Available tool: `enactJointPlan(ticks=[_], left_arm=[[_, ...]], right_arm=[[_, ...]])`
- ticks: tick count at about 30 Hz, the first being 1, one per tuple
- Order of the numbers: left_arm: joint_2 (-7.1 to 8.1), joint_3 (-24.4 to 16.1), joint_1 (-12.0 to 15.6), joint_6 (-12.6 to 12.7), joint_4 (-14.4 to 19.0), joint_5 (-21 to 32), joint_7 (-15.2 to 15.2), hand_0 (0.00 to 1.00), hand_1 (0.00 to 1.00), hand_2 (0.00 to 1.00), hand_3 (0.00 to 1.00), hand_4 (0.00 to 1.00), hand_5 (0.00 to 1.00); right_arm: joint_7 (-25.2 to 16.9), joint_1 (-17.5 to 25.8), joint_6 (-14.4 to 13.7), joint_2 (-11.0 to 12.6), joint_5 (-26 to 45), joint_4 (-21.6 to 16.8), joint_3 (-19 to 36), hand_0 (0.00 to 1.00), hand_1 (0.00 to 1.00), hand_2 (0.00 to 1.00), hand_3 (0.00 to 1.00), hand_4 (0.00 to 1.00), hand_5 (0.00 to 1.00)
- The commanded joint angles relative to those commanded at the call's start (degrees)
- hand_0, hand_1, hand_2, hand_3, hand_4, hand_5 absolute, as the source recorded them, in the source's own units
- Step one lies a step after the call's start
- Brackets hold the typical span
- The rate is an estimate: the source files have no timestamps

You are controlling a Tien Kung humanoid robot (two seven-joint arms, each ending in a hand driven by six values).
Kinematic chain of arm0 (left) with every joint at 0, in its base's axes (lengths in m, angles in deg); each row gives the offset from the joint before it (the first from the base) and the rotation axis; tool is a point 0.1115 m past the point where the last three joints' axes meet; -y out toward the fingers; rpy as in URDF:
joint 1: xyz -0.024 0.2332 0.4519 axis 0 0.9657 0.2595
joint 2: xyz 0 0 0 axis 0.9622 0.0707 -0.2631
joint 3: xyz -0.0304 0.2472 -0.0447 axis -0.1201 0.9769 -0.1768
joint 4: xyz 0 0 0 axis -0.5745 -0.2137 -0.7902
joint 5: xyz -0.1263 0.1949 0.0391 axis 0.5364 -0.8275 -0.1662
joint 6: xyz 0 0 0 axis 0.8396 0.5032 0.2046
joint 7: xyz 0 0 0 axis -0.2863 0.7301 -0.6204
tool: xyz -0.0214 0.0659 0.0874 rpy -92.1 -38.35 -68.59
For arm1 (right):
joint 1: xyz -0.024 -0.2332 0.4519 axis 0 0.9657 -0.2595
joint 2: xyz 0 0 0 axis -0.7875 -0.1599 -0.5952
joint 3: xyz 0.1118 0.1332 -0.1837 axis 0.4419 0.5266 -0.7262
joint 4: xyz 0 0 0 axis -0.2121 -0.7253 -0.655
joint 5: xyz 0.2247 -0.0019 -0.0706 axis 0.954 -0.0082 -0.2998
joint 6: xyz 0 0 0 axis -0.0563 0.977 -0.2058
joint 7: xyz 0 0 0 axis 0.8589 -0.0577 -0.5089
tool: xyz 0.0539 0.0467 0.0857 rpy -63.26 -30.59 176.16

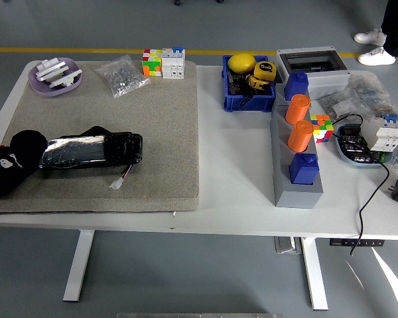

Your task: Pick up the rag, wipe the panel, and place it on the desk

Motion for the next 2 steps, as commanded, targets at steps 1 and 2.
enactJointPlan(ticks=[1, 2], left_arm=[[0.02, 0.09, -0.10, -0.01, -0.07, 0.06, 0.01, 0.747, 0.843, 0.809, 0.728, 0.849, 0.269], [0.02, 0.16, -0.23, -0.01, -0.19, 0.15, 0.02, 0.747, 0.843, 0.809, 0.728, 0.849, 0.269]], right_arm=[[-0.01, 0.02, 0.00, 0.01, 0.08, 0.00, 0.00, 0.772, 0.639, 0.683, 0.607, 0.998, 0.545], [0.01, 0.05, -0.02, 0.02, 0.09, 0.00, 0.03, 0.772, 0.639, 0.683, 0.607, 0.998, 0.545]])
